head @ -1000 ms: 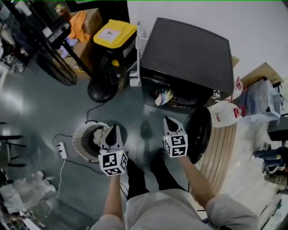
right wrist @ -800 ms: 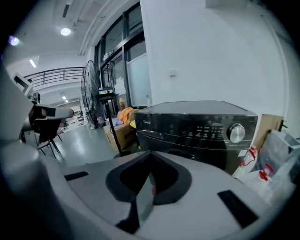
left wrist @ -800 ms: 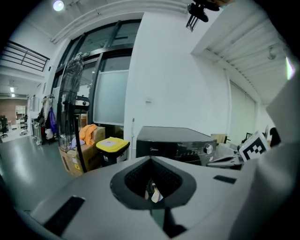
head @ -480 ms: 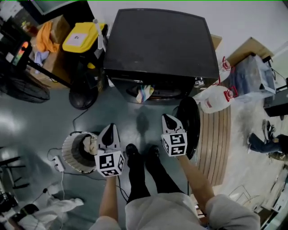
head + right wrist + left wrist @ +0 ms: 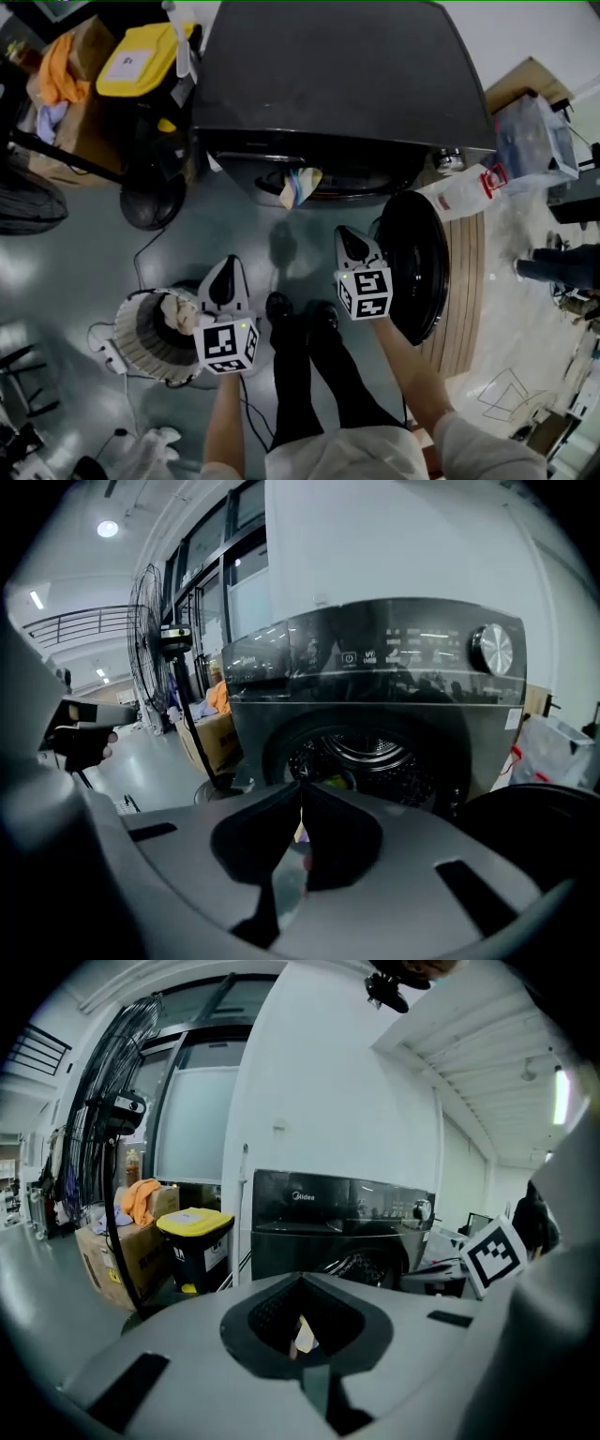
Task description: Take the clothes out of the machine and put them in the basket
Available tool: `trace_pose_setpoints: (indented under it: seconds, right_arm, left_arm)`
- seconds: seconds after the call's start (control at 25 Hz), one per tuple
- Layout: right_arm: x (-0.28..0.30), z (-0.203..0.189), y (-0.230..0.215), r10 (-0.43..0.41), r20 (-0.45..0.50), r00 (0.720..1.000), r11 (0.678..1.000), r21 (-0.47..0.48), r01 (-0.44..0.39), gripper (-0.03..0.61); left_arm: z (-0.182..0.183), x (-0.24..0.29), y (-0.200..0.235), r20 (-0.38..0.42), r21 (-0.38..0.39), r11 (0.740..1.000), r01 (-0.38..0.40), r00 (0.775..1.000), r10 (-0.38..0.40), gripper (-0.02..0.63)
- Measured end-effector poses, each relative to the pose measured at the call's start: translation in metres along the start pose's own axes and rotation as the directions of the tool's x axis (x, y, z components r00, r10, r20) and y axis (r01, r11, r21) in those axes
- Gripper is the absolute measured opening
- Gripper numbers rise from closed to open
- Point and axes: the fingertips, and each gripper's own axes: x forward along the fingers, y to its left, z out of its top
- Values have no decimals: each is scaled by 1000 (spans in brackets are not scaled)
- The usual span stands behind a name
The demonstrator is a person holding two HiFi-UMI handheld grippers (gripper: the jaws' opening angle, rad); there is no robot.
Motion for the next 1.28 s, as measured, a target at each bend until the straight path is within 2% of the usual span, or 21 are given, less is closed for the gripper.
trace_pose_setpoints:
  seconds: [0.28,0.32,0.4,0.48,0.64,0.84,0.96,1.08,1.16,1.2,1.24,1.28]
  right_arm:
    - [96,-61,-6,-20,-2,1000,999,36,20,28]
    - [112,-70,-8,-12,-2,1000,999,44,12,53]
    - [146,-89,-12,5,-1,1000,998,64,-5,205]
    - [183,-108,-19,13,0,1000,995,101,-13,302]
    - [253,-141,-34,11,-15,1000,980,201,-8,376]
    - [314,-159,-54,-14,-39,999,958,286,25,454]
    - [339,-165,-64,-44,-73,996,952,298,63,462]
    - [348,-170,-65,-130,-83,988,961,234,146,460]
    - [348,-172,-61,-151,-97,984,962,216,169,444]
    - [349,-173,-57,-146,-116,983,966,200,167,383]
    - [351,-176,-51,-135,-140,981,972,175,159,281]
    - [354,-177,-45,-125,-163,979,978,146,149,206]
  left_arm:
    - [-76,45,29,14,-23,1000,11,1000,-10,18]
    - [-87,51,32,14,-31,999,11,1000,-11,18]
    - [-109,66,36,16,-32,999,17,1000,-17,18]
    - [-129,81,42,19,-23,999,23,1000,-23,18]
    - [-155,105,56,36,-10,999,32,999,-32,18]
    - [-171,119,71,51,-18,1000,8,999,-7,18]
    - [-177,127,76,43,-14,1000,3,999,-2,18]
    - [-182,133,83,36,-20,1000,-5,999,6,18]
    - [-183,135,85,39,-25,1000,-7,999,8,18]
    - [-182,136,86,44,-29,1000,-6,999,8,18]
    - [-182,137,86,48,-32,999,-6,999,8,18]
    - [-181,137,86,50,-34,999,-6,999,7,18]
